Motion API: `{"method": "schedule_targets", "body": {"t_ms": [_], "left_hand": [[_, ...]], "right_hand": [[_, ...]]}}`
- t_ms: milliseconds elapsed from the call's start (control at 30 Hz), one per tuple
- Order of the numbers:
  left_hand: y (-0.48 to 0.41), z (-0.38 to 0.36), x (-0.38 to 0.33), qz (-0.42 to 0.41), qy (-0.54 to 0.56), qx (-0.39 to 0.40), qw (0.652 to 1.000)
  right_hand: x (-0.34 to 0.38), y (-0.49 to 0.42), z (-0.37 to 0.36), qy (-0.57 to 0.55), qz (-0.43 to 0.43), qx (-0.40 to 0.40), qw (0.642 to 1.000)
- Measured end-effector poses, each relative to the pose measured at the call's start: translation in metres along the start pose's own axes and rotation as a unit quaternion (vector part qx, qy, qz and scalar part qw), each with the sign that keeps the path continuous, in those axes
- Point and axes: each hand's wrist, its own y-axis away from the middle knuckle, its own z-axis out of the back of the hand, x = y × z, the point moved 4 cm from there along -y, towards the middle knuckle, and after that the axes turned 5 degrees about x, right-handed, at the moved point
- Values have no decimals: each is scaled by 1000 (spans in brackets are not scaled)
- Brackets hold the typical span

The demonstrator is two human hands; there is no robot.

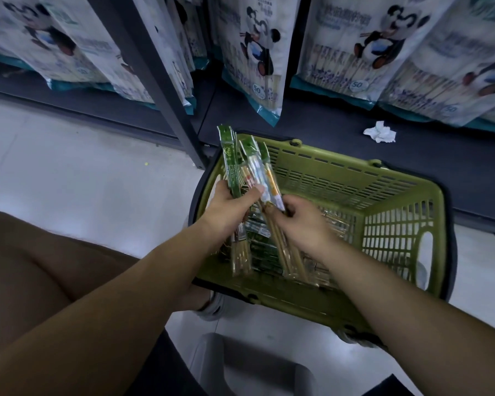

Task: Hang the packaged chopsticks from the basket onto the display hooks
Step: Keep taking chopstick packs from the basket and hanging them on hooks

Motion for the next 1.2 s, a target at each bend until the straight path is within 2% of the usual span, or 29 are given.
{"method": "schedule_targets", "body": {"t_ms": [133,267,367,433,500,533,567,633,700,833,933,1200], "left_hand": [[-1,-7,-3,14,76,1,997],[-6,1,0,19,127,13,992],[-8,7,6,36,145,0,989],[-7,8,7,37,143,-15,989],[-8,13,5,15,87,-36,995],[-8,15,1,2,48,-42,998],[-7,18,-2,-10,28,-43,999],[-7,23,-9,-40,58,-37,997],[-5,26,-13,-62,80,-38,994],[-4,26,-16,-92,46,-36,994],[-6,28,-18,-95,49,-34,994],[-6,27,-18,-79,65,-49,994]], "right_hand": [[37,9,-22,30,87,19,996],[44,14,-27,23,81,37,996],[42,14,-24,-69,19,64,995],[38,11,-21,-182,-23,77,980],[28,8,-15,-289,-59,61,954],[19,6,-11,-291,-79,44,952],[6,4,-8,-239,-99,30,966],[-27,1,-6,-33,-114,40,992],[-61,2,-14,112,-115,105,981],[-107,5,-37,259,-136,207,934],[-122,6,-49,318,-132,238,908],[-134,6,-57,391,-113,264,874]]}}
